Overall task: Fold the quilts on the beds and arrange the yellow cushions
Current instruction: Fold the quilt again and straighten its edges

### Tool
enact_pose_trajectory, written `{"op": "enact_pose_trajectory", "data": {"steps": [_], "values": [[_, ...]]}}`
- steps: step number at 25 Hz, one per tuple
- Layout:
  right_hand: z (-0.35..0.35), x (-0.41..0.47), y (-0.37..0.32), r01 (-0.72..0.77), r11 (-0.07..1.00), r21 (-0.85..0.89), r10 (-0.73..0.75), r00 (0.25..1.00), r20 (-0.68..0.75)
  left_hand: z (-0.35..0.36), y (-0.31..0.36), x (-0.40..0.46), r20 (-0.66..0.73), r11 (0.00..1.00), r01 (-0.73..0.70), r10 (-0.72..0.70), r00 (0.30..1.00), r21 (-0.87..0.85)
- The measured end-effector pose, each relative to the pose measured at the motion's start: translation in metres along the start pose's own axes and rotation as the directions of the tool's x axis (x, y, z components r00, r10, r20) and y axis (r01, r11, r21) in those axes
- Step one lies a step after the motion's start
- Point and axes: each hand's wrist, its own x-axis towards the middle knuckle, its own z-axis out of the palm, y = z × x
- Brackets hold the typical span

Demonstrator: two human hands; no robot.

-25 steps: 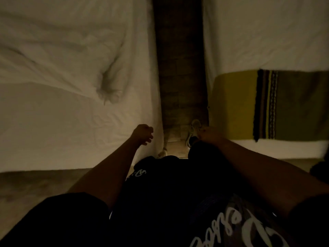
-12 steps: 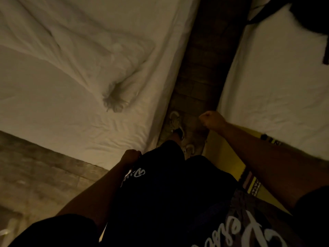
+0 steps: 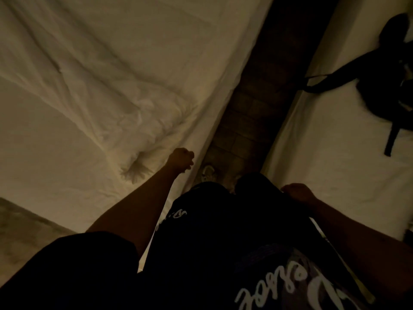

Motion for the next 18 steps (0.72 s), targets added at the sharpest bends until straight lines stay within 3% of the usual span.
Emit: {"op": "enact_pose_trajectory", "data": {"steps": [2,5,9,14,18], "values": [[-0.036,0.018,-0.037,-0.107,0.985,0.137,0.113,0.993,-0.035,-0.002,0.026,0.008,-0.013,0.999,0.017,-0.017,1.000,-0.033],[-0.083,0.046,-0.094,0.013,0.997,-0.078,-0.026,0.987,-0.158,0.001,0.044,0.017,-0.046,0.992,0.094,-0.098,0.994,-0.083],[-0.138,0.091,-0.174,0.222,0.927,-0.303,-0.236,0.972,-0.012,0.016,0.032,0.020,-0.087,0.958,0.246,-0.260,0.962,-0.145],[-0.183,0.122,-0.277,0.330,0.844,-0.423,-0.321,0.942,0.093,0.045,0.016,0.009,-0.145,0.849,0.351,-0.435,0.889,-0.394],[-0.172,0.121,-0.363,0.413,0.764,-0.496,-0.366,0.910,0.193,0.049,0.000,0.009,-0.289,0.853,0.424,-0.507,0.812,-0.305]]}}
